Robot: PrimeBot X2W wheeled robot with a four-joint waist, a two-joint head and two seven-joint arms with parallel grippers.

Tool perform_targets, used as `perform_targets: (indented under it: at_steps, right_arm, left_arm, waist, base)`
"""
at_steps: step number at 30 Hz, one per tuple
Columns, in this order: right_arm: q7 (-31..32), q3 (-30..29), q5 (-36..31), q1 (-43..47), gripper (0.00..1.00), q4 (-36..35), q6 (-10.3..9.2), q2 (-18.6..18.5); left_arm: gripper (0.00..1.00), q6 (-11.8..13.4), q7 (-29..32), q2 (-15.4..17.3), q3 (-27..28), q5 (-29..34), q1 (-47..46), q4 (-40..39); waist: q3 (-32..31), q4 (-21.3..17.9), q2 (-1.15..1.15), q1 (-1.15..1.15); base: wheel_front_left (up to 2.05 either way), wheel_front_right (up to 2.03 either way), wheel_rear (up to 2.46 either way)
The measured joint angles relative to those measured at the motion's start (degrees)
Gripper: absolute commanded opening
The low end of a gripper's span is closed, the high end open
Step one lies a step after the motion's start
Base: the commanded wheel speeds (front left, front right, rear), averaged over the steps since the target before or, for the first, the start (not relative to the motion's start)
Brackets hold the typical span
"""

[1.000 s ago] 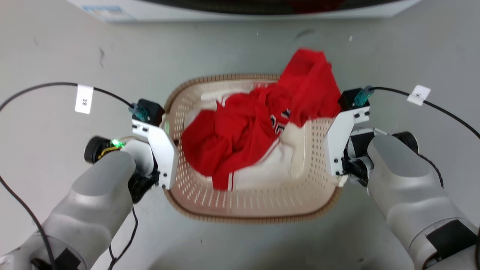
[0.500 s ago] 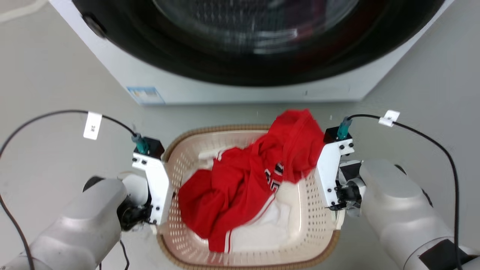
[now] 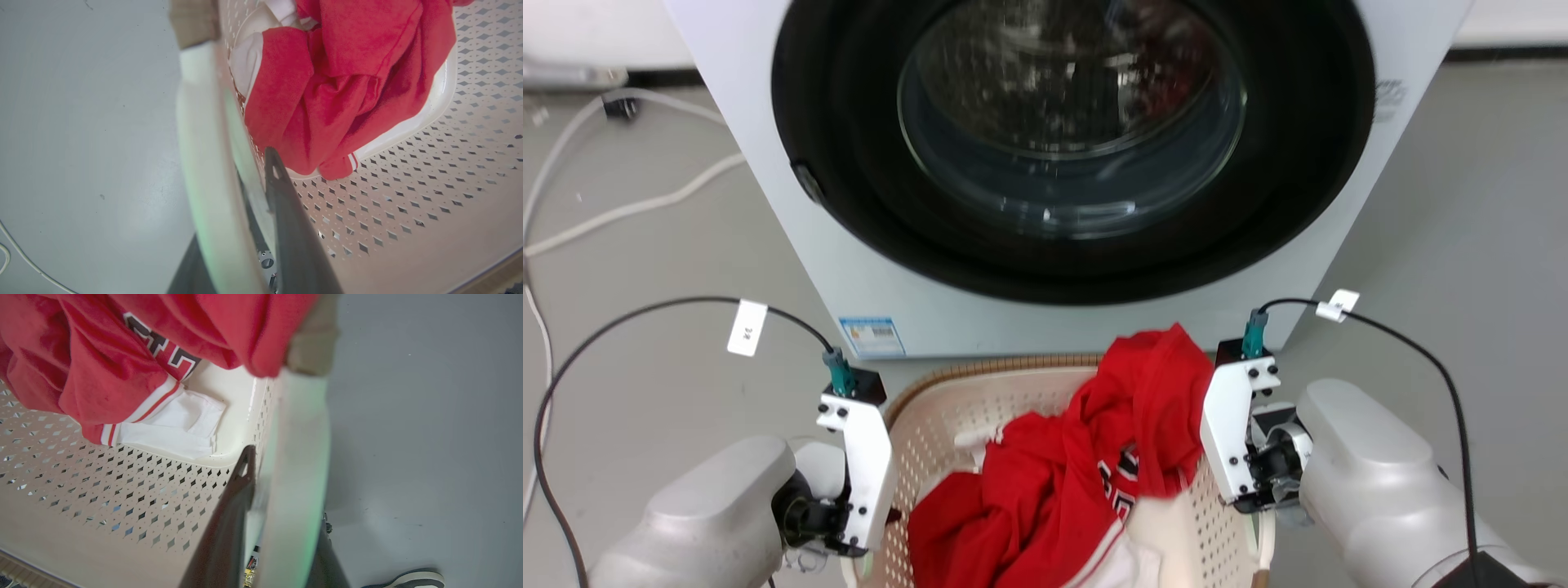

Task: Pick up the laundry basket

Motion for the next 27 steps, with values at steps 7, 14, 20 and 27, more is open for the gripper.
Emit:
perform_targets:
  at_steps: [7, 14, 20, 27]
  right_arm:
    - [3.24, 1.91, 2.07, 2.15, 0.0, -0.33, -0.01, -0.05]
    - [4.52, 3.05, 3.71, 2.74, 0.0, -0.6, -0.01, -0.09]
    - [4.7, 4.09, 4.89, 2.86, 0.0, -0.34, -0.02, -0.12]
    - [4.67, 4.94, 6.09, 2.85, 0.0, -0.26, -0.02, -0.13]
  left_arm:
    - [0.0, 0.02, 4.38, 0.01, -0.34, -1.93, 1.89, -0.55]
    - [0.0, 0.02, 7.06, 0.14, -0.44, -2.54, 2.01, -0.64]
    - [0.0, 0.11, 8.99, 0.12, -0.55, -2.89, 1.96, -0.81]
    - [0.0, 0.11, 9.32, -0.01, -0.59, -3.27, 1.9, -0.21]
  waist:
    - [-5.28, -0.37, 0.0, 0.0]
    - [-7.36, -0.88, 0.0, 0.0]
    - [-7.4, -1.36, 0.0, 0.01]
    - [-7.29, -1.56, 0.0, 0.01]
  base:
    - [0.0, 0.0, 0.0]
    - [0.0, 0.0, 0.0]
    - [0.0, 0.0, 0.0]
    - [0.0, 0.0, 0.0]
